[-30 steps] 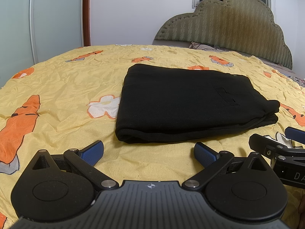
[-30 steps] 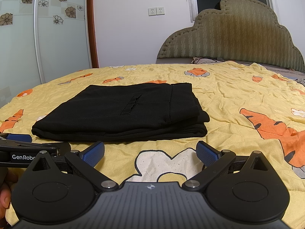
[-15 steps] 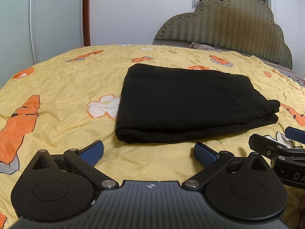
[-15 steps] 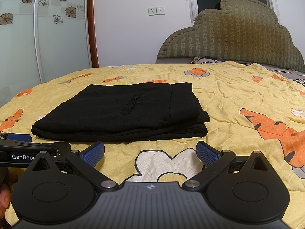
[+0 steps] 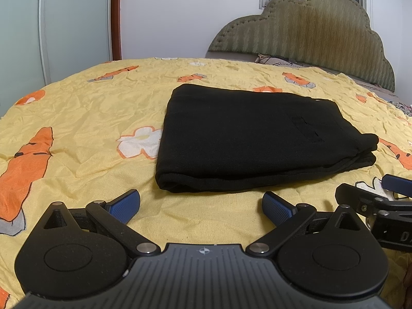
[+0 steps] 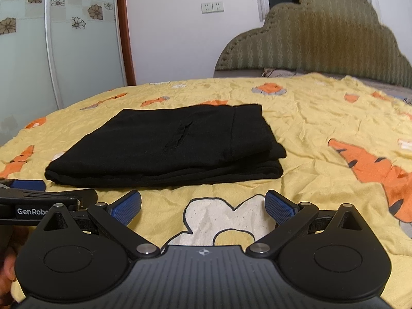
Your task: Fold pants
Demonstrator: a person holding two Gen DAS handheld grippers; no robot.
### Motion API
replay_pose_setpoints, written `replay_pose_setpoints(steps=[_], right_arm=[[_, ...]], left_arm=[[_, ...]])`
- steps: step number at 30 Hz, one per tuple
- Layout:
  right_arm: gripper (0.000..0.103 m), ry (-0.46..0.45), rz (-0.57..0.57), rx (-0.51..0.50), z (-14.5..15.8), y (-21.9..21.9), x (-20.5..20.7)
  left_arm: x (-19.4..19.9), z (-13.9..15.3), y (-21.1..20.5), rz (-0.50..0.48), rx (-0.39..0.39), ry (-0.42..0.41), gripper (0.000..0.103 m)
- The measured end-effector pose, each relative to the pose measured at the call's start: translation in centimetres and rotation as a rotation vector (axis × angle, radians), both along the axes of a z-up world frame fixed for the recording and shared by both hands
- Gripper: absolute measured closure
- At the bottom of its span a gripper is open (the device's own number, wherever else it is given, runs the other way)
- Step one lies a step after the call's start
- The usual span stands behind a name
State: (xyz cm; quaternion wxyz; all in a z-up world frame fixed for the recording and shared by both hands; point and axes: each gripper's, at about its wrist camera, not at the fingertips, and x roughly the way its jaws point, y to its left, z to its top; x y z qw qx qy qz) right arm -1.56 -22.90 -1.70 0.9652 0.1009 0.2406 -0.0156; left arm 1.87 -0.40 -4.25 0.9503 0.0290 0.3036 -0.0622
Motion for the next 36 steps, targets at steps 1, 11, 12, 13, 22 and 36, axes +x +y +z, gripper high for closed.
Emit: replay_pose_setpoints(steps=[1,11,12,13,22,36], right_arm=[[0.0,0.003,0.009,0.017,0.0,-0.3,-0.1],[0.0,0.037,0.027,0.0,0.9,-1.8,-0.6],[0.0,0.04,0.025,0.003,0.8,-1.9,-0.6],[0.0,0.042,0.026,0.007,0.8,-2.0,-0.7],[0.0,-0.023,0.245,-0.172,2.3,-0.4,-0.9],[0.0,-0.062,1.247,-0.322,3.2,6.7,3.5]], left_arm=[[-0.1,0.0,0.0,-0.001,0.004,-0.001,0.0],[0.1,0.0,0.1,-0.009,0.016,-0.001,0.0],[0.0,0.0,0.1,-0.009,0.016,-0.001,0.0],[0.0,0.0,0.1,-0.009,0.015,0.0,0.0],[-0.4,0.7,0.9,-0.013,-0.006,0.006,0.001],[3.9,6.6,10.6,0.372,-0.071,-0.056,0.001]])
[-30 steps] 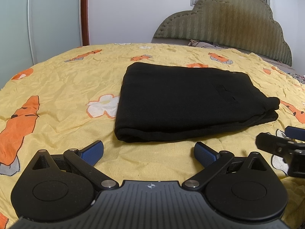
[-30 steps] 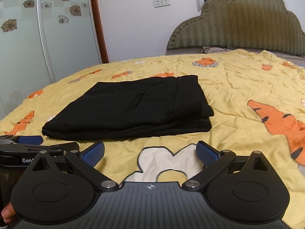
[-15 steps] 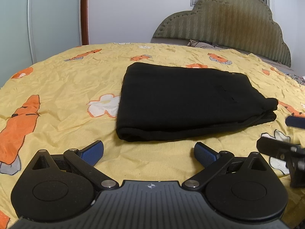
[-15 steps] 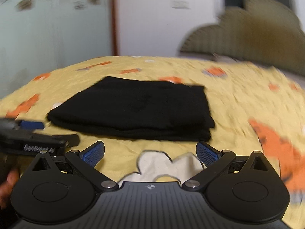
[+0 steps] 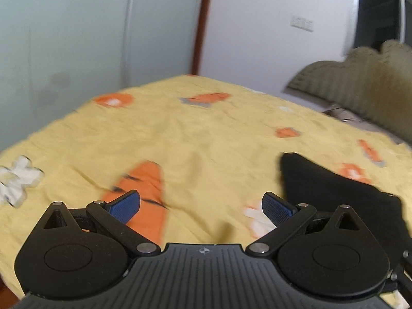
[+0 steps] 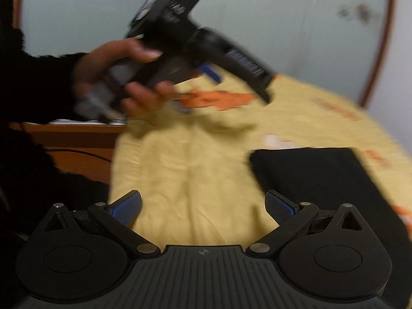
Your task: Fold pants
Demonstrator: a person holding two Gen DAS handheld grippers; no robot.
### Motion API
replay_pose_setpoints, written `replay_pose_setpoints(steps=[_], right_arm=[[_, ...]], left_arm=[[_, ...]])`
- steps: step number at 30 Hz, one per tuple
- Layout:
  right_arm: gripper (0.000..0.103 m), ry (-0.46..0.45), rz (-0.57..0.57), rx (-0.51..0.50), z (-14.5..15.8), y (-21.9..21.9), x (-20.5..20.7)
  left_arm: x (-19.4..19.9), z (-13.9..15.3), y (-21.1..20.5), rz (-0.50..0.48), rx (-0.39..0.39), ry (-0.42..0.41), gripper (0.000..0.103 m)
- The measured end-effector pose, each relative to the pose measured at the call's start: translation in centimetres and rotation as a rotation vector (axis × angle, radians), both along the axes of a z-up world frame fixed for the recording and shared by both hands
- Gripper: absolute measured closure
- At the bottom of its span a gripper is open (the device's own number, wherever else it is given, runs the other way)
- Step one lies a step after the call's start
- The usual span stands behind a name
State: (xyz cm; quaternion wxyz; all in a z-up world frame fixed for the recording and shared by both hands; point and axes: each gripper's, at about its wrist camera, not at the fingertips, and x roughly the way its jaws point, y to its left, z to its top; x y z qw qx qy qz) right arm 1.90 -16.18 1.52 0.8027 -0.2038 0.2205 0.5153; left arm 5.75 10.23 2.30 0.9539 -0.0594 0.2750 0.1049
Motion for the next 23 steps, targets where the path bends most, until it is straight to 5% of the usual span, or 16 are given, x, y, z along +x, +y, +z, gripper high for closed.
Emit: replay_pose_setpoints(steps=[8,14,23], right_arm=[[0.0,0.117,0.115,-0.009,-2.1,0.6,4.0],[0.0,0.101,0.154,0.026,-2.0,-0.5,3.5],[0.0,0.105,0.155,0.025,-1.8,-0.5,3.8]], left_arm=[[2.0,0.5,-1.8,0.01,0.219,0.008,0.001],[4.1,-0.1,-1.5,-0.023,0.134,0.078,0.001],[4.9,-0.6,-1.9,-0.035,0.153,0.076,0.001]])
